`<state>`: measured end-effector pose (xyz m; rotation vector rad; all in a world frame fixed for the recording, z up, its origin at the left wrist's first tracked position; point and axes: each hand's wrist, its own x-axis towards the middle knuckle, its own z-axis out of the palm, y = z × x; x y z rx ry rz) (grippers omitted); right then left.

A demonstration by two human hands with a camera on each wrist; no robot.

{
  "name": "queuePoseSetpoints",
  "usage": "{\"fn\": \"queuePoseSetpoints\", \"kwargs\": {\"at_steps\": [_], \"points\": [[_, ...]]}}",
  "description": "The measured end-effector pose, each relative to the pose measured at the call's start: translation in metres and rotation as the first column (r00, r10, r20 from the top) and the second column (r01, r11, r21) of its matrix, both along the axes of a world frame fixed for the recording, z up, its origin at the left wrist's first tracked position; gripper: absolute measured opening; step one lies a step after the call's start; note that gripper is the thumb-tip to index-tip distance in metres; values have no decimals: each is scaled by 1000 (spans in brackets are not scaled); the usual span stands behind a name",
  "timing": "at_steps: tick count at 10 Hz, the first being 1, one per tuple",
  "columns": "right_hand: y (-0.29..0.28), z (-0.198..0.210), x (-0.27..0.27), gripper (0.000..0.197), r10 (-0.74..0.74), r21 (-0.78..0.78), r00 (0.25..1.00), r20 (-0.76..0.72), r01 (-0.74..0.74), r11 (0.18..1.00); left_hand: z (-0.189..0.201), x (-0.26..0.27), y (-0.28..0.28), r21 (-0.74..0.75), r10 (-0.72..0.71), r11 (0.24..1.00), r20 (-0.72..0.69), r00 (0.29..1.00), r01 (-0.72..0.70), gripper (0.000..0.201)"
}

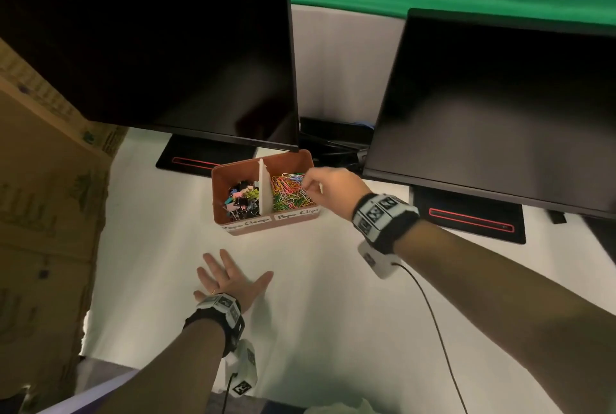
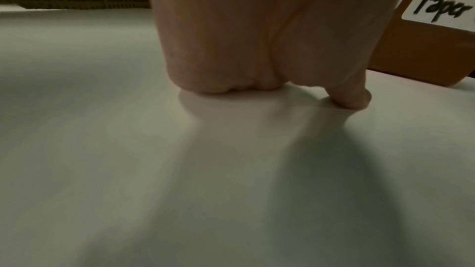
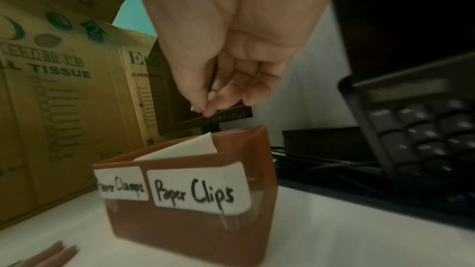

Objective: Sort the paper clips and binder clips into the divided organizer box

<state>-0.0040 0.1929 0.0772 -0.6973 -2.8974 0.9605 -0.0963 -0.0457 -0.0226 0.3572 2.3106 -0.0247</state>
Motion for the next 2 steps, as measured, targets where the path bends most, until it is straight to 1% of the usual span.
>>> {"fn": "queuePoseSetpoints", "kwargs": {"at_steps": [1,2], "points": [[1,-6,-28,30,-50,5,993,107,49,999,0,0,1,-17,-2,1000,-14,1000,2,117],[0,-14,-24,33,-164,-90,986,32,167,982,-3,0,0,-20,4,1000,-33,999,-5,117]]}}
